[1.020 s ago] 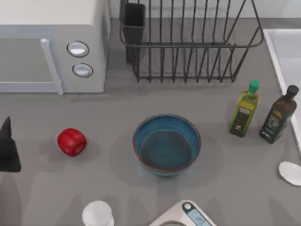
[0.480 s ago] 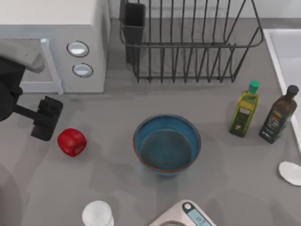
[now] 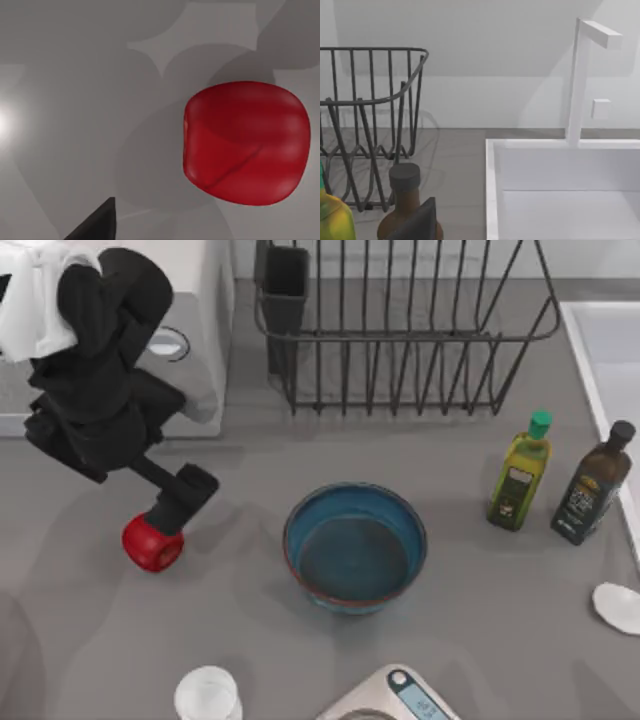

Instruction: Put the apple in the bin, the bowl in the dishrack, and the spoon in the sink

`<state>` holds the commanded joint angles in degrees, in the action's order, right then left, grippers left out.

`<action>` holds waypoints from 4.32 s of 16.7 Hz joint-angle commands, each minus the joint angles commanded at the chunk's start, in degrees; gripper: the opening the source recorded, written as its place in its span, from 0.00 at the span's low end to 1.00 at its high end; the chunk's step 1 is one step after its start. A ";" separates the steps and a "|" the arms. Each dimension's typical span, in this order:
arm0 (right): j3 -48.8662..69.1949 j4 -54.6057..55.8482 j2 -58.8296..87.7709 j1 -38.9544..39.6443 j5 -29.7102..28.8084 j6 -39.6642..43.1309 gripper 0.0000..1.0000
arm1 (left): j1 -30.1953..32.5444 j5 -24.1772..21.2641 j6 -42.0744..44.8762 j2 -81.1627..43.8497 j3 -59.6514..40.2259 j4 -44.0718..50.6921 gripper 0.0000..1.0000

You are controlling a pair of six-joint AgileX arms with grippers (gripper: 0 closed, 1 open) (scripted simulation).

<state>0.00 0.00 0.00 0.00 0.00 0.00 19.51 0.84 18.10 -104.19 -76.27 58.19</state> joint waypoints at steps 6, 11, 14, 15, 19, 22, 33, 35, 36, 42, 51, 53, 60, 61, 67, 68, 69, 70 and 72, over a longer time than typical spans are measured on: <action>0.00 0.00 0.00 0.00 0.00 0.00 1.00 | 1.01 0.66 1.19 -6.19 -4.34 4.14 1.00; 0.00 0.00 0.00 0.00 0.00 0.00 1.00 | 0.81 0.66 1.29 -6.47 -3.36 3.02 1.00; 0.00 0.00 0.00 0.00 0.00 0.00 1.00 | 0.74 0.66 1.46 -8.59 0.11 -2.95 1.00; 0.00 0.00 0.00 0.00 0.00 0.00 1.00 | 0.71 0.66 1.53 -9.48 1.49 -5.65 1.00; 0.00 0.00 0.00 0.00 0.00 0.00 1.00 | 0.60 0.65 1.68 -11.73 4.94 -10.70 1.00; 0.00 0.00 0.00 0.00 0.00 0.00 1.00 | 0.60 0.65 1.68 -11.73 4.94 -10.70 1.00; 0.00 0.00 0.00 0.00 0.00 0.00 1.00 | 0.60 0.65 1.68 -11.73 4.94 -10.70 0.17; 0.00 0.00 0.00 0.00 0.00 0.00 1.00 | 0.60 0.65 1.68 -11.73 4.94 -10.70 0.02; 0.00 0.00 0.00 0.00 0.00 0.00 1.00 | 0.60 0.65 1.68 -11.73 4.94 -10.70 0.00; 0.00 0.00 0.00 0.00 0.00 0.00 1.00 | 0.60 0.65 1.68 -11.73 4.94 -10.70 0.00; 0.00 0.00 0.00 0.00 0.00 0.00 1.00 | 1.03 -0.25 1.21 -7.30 -3.36 2.63 0.00; 0.00 0.00 0.00 0.00 0.00 0.00 1.00 | 0.94 -0.32 1.03 -5.39 -6.54 7.77 0.00; 0.00 0.00 0.00 0.00 0.00 0.00 1.00 | 0.92 -0.30 0.98 -3.95 -8.93 10.76 0.00; 0.00 0.00 0.00 0.00 0.00 0.00 1.00 | 0.92 -0.40 0.34 -3.89 -8.45 10.51 0.00; 0.00 0.00 0.00 0.00 0.00 0.00 1.00 | -1.52 -2.33 -16.15 -1.38 0.39 6.91 0.00; 0.00 0.00 0.00 0.00 0.00 0.00 1.00 | -3.19 -2.58 -21.00 -0.44 2.27 6.54 0.00; 0.00 0.00 0.00 0.00 0.00 0.00 1.00 | -5.33 -2.75 -26.43 0.63 4.13 6.33 0.00; 0.00 0.00 0.00 0.00 0.00 0.00 1.00 | -7.86 -2.84 -32.42 1.91 5.89 6.35 0.00; 0.00 0.00 0.00 0.00 0.00 0.00 1.00 | -13.65 -2.84 -44.64 5.08 8.97 6.98 0.00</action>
<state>0.00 0.00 0.00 0.00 0.00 0.00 5.86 -2.00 -26.54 -99.11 -67.30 65.17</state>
